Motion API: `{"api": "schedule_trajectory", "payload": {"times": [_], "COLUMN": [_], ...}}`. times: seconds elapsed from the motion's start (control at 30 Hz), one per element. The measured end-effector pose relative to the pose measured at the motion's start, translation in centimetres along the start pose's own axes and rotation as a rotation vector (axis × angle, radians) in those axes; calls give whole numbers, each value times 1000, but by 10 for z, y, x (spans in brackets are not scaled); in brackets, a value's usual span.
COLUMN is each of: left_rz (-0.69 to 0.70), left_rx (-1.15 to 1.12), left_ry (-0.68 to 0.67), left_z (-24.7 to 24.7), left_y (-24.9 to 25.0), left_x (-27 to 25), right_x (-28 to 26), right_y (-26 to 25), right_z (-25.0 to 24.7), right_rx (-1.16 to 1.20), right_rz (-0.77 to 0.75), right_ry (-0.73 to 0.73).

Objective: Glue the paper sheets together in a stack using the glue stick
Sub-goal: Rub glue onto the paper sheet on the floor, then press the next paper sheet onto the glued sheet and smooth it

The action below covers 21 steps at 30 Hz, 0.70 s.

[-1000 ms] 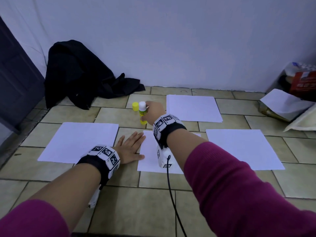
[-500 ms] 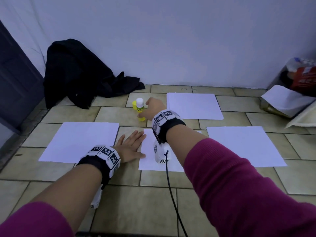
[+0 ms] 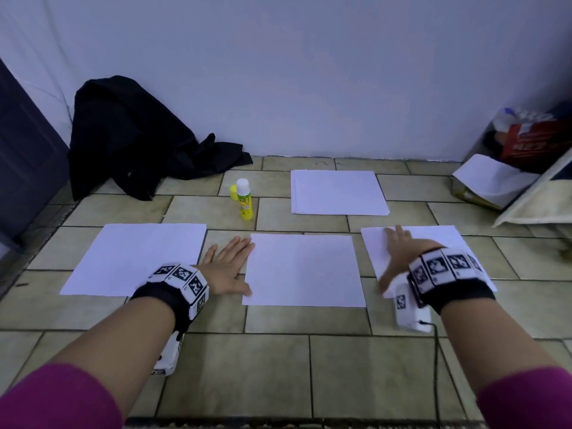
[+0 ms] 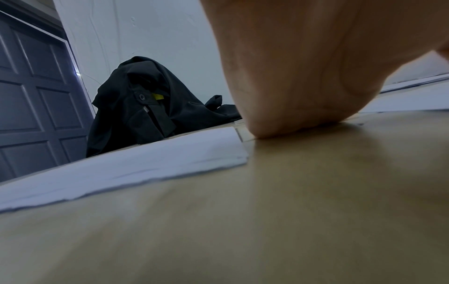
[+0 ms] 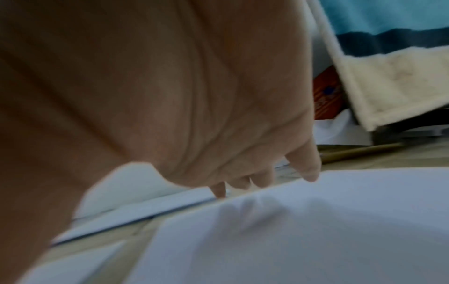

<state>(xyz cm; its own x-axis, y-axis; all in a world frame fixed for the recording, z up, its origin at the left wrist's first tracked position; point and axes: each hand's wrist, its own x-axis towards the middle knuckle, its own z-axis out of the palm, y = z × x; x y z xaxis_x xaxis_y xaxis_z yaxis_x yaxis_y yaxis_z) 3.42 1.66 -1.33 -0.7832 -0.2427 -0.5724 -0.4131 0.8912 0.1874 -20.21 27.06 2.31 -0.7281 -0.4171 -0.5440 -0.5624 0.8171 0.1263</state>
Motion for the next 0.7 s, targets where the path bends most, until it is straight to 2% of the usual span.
{"api": "schedule_trajectory", "payload": {"times": [0.1,0.27,0.37,0.7], "left_rz": [-7,-7,-3,5], "left_rx": [0,-12,-16,-26], "left_ry": [6,11,15,24], "left_z": [1,1,1,2], "left_y": [1,2,2,0], "left_x": [1,1,0,1], "right_x": [-6,-12,-13,-14], "right_y": [20,31,33,33], "right_z": [19,26,24,22], "right_rx": [144,323,300,217], "right_rz": [34,-53,-62,-50], "right_ry": [-15,87,119,72]}}
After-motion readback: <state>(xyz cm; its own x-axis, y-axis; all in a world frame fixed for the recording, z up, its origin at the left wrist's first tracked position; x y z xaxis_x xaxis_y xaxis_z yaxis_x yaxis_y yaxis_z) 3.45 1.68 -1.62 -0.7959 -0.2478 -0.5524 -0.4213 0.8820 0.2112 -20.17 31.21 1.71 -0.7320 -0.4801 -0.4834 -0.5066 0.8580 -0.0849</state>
